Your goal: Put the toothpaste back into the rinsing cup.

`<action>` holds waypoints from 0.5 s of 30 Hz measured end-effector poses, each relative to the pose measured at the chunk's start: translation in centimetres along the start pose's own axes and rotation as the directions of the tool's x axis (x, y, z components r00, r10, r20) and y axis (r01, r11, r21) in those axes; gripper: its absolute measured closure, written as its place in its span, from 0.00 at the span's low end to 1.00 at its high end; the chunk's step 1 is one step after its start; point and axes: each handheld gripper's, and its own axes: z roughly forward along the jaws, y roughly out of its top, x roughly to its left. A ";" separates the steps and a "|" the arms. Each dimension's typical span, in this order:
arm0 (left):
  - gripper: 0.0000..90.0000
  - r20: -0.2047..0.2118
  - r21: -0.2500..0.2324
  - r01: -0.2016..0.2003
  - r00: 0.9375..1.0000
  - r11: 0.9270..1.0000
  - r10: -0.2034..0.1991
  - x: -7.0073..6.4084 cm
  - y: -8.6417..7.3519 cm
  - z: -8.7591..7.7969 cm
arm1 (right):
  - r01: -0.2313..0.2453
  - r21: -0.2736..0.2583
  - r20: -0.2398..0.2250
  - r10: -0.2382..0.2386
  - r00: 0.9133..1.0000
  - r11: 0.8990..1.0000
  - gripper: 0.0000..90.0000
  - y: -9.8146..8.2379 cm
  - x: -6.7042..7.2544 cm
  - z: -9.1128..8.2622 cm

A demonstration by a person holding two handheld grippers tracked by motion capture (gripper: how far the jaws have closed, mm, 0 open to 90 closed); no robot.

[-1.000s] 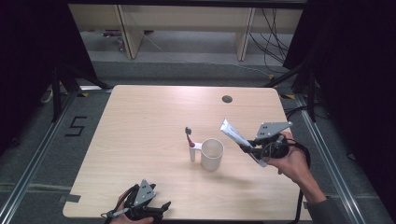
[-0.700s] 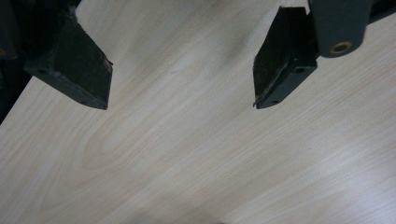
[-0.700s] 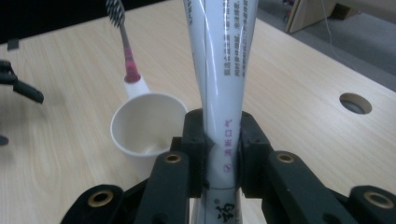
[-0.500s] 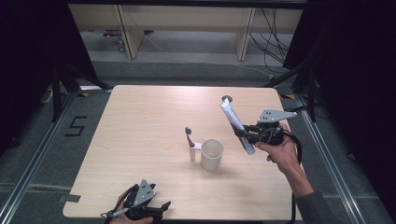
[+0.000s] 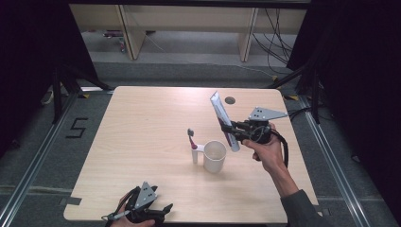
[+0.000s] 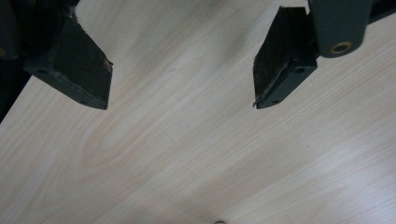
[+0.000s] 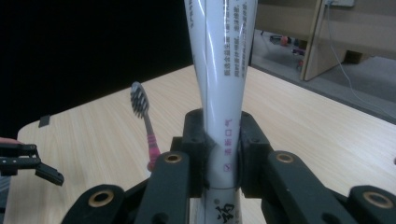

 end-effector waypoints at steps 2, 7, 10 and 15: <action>0.22 -0.002 0.000 0.001 1.000 1.000 -0.001 0.0 0.0 0.0 | -0.005 -0.005 0.009 0.005 1.000 1.000 0.85 0.0 0.1 0.2; 0.22 0.005 -0.001 -0.002 1.000 1.000 0.002 0.0 0.0 0.0 | -0.031 -0.018 -0.025 0.031 0.999 0.999 0.85 -0.1 0.4 1.3; 0.22 0.004 0.001 -0.001 1.000 1.000 0.001 0.0 0.0 0.1 | 0.002 -0.037 -0.023 -0.002 1.000 0.999 0.85 -0.1 0.5 2.3; 0.22 -0.001 0.000 -0.004 1.000 1.000 0.004 0.0 0.0 0.0 | -0.010 -0.029 -0.040 0.009 0.999 1.000 0.85 -0.6 0.8 3.2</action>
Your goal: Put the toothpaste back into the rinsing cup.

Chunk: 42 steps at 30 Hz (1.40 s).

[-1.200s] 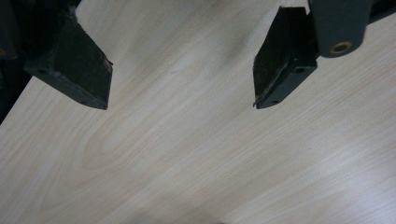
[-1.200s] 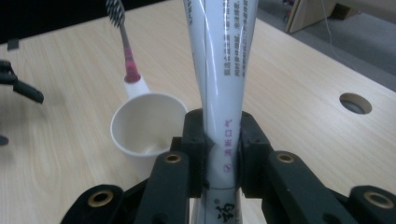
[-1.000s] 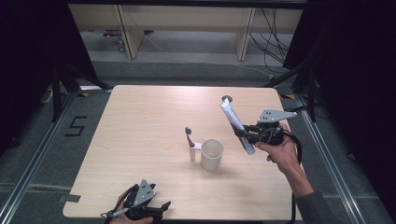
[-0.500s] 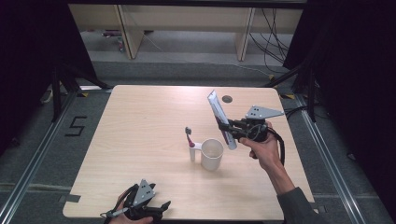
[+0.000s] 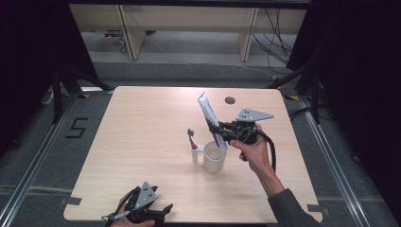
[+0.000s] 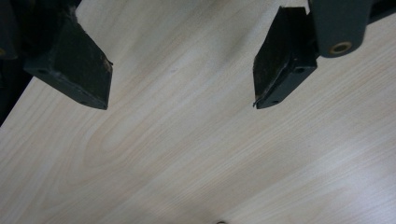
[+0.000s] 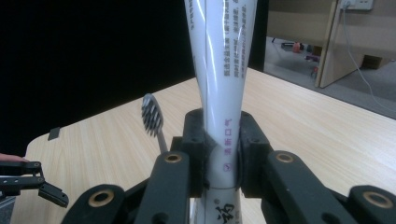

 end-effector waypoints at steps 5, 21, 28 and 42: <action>0.22 -0.001 0.005 -0.009 1.000 1.000 0.009 0.0 0.0 0.0 | -0.012 0.006 -0.013 0.012 1.000 1.000 0.86 -0.7 0.1 0.7; 0.22 0.002 0.005 -0.008 1.000 1.000 0.008 0.0 0.0 0.0 | 0.006 0.008 -0.029 -0.006 1.000 1.000 0.85 -3.3 0.1 1.5; 0.22 -0.001 0.010 -0.014 1.000 1.000 0.014 0.0 0.0 -0.1 | 0.010 0.012 -0.035 -0.010 0.999 1.000 0.85 -4.4 0.2 1.9; 0.22 0.008 0.003 -0.005 1.000 1.000 0.005 -0.1 0.0 0.0 | 0.077 0.021 -0.044 -0.076 0.996 0.997 0.85 -5.4 0.2 2.0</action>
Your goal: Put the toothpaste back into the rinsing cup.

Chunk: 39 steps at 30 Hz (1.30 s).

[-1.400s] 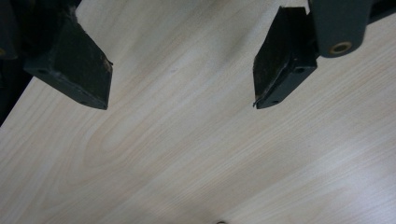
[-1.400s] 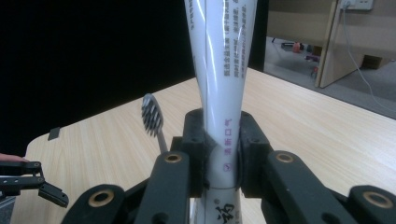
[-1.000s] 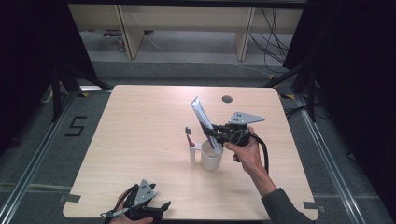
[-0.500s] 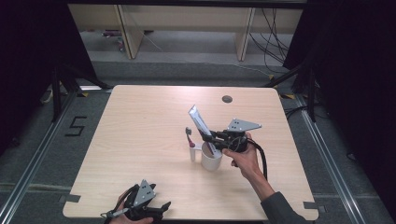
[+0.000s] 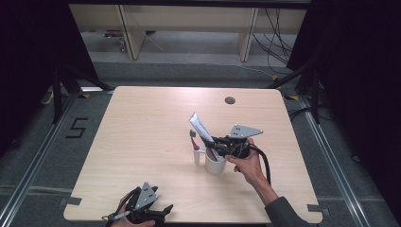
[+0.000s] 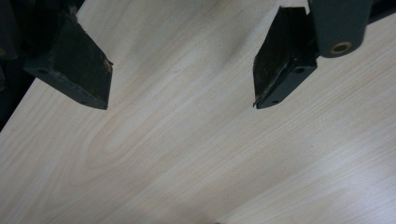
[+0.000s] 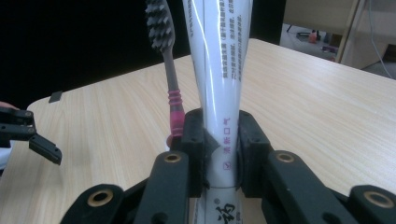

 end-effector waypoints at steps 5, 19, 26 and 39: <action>0.22 0.000 0.001 -0.001 1.000 1.000 0.001 0.0 0.0 0.0 | -0.004 0.016 0.013 0.004 1.000 1.000 0.85 0.0 0.2 -0.3; 0.22 0.000 0.000 0.001 1.000 1.000 -0.001 0.0 0.0 0.0 | 0.064 0.141 0.027 -0.069 0.997 0.988 0.84 -0.8 1.1 -1.0; 0.22 0.003 0.001 0.003 1.000 1.000 -0.003 -0.1 0.0 0.0 | 0.082 0.159 0.019 -0.086 0.996 0.984 0.85 -0.9 1.1 -1.5; 0.22 0.000 0.001 0.001 1.000 1.000 -0.001 0.0 0.0 0.0 | 0.059 0.151 0.038 -0.065 0.997 0.987 0.84 -1.0 1.1 -1.7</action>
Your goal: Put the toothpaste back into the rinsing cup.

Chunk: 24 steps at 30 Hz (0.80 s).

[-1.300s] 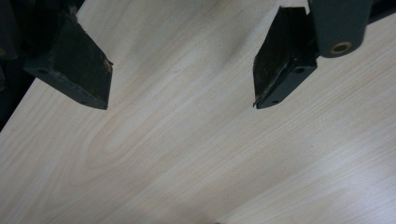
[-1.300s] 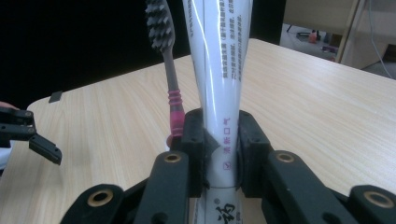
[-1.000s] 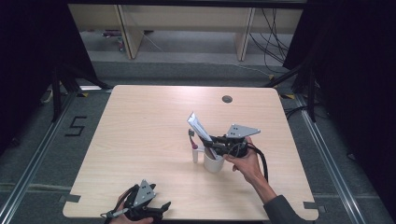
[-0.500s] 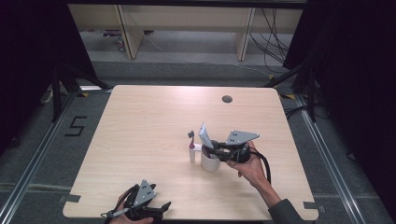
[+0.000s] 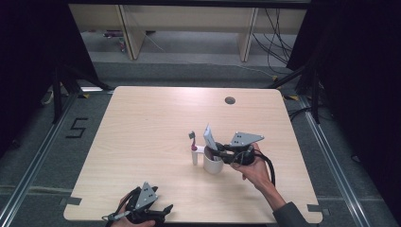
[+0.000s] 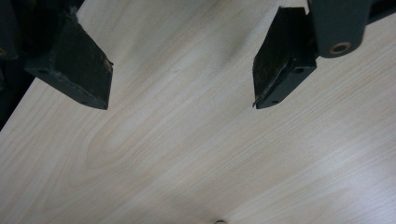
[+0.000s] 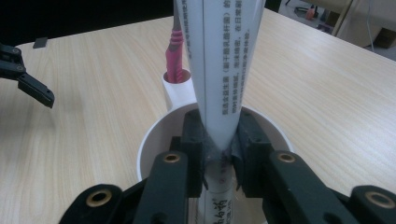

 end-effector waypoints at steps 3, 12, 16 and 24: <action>0.22 0.003 0.001 -0.001 1.000 1.000 0.001 0.0 0.0 0.0 | 0.006 0.004 0.004 -0.006 1.000 1.000 0.83 0.0 0.0 0.0; 0.22 -0.005 0.011 -0.014 1.000 1.000 0.014 0.1 0.0 0.0 | -0.046 0.006 0.002 0.046 0.999 0.999 0.73 -0.3 0.0 -0.3; 0.22 0.000 0.004 -0.003 1.000 1.000 0.003 0.1 0.0 0.1 | -0.037 -0.003 0.003 0.037 0.999 0.999 0.71 -0.2 -0.1 -0.7; 0.22 0.005 0.006 -0.003 1.000 1.000 0.003 0.1 0.0 0.0 | -0.068 -0.018 0.006 0.068 0.998 0.998 0.63 0.0 0.0 -2.1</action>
